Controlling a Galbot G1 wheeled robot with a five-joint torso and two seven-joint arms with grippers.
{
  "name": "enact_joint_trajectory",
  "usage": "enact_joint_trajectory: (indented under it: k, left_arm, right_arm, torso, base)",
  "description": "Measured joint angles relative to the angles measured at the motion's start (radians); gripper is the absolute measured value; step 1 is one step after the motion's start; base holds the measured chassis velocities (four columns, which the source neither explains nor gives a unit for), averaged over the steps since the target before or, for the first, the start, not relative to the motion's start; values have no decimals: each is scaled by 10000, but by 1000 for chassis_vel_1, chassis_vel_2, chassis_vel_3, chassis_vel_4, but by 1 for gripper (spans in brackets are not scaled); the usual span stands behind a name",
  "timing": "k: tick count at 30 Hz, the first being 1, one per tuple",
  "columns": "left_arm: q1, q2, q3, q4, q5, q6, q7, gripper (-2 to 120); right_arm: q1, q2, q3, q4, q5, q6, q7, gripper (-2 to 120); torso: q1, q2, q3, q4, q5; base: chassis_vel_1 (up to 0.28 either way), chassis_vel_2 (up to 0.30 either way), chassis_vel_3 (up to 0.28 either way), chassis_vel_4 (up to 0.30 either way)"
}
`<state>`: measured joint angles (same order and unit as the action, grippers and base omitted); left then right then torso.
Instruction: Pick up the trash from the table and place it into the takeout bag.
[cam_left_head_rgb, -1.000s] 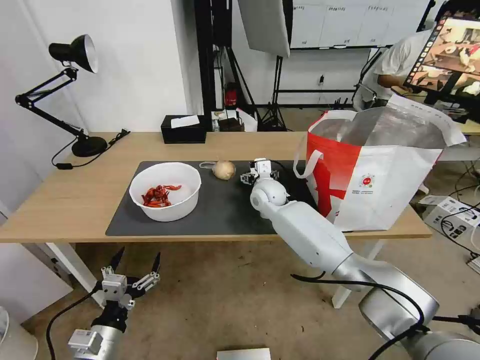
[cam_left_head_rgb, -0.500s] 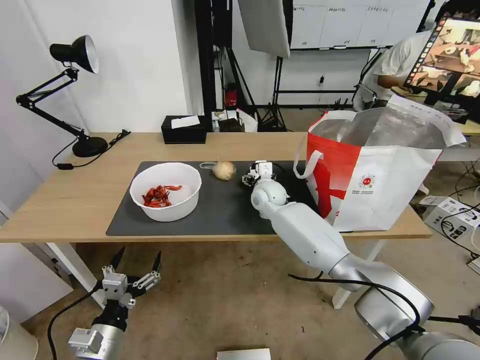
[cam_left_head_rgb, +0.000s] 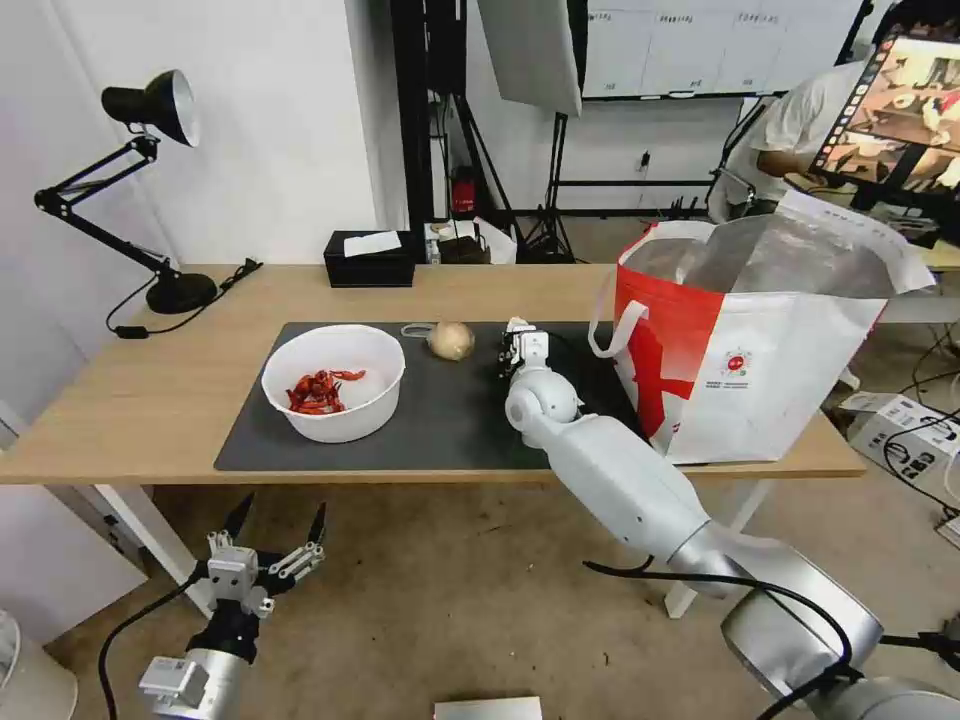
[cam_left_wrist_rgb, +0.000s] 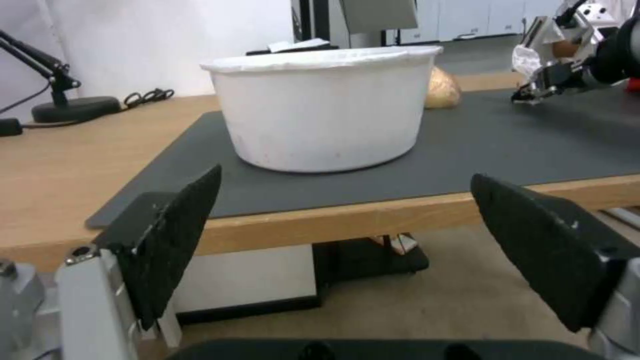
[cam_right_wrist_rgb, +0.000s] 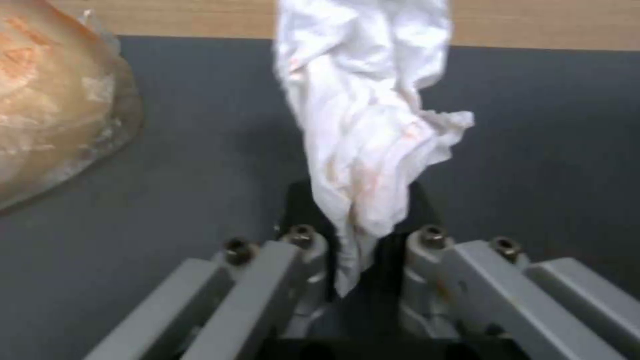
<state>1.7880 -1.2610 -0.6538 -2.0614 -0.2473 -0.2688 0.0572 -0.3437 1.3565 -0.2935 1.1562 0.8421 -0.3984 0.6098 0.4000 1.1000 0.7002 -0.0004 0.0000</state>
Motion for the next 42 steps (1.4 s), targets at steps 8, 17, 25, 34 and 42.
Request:
enact_joint_trajectory:
  k: [8, 17, 25, 34, 42]
  left_arm:
    - [67, -46, 47, -79, 36, 2, -5, 100]
    - [153, -170, 56, -232, 51, 7, -23, 100]
    - [229, -382, 64, -255, 143, -10, -30, 100]
    - [305, -593, 137, -338, 295, -80, -32, 100]
    - [346, -614, 153, -441, 297, -83, -46, 100]
  right_arm:
    - [-334, -435, 99, 853, -714, 820, -50, 0]
    - [-1051, -1359, 128, 3452, -1572, 1329, 237, 0]
    - [-2689, -2254, 489, 5984, -3345, 2509, 26, 0]
    - [-3768, -2399, 1990, 7189, -5715, 4144, 71, 0]
    - [-3180, -2773, 2724, 7398, -5681, 3421, 1226, 0]
  torso:
    - [1, -1, 0, 3, 1]
    - [0, -1, -2, 4, 1]
    - [0, -1, -2, 3, 2]
    - [0, 0, -3, 3, 1]
    - [0, 0, -2, 4, 2]
  base:
    - [0, 0, 0, 0]
    - [0, 0, 0, 0]
    - [0, 0, 0, 0]
    - [0, 0, 0, 0]
    - [0, 0, 0, 0]
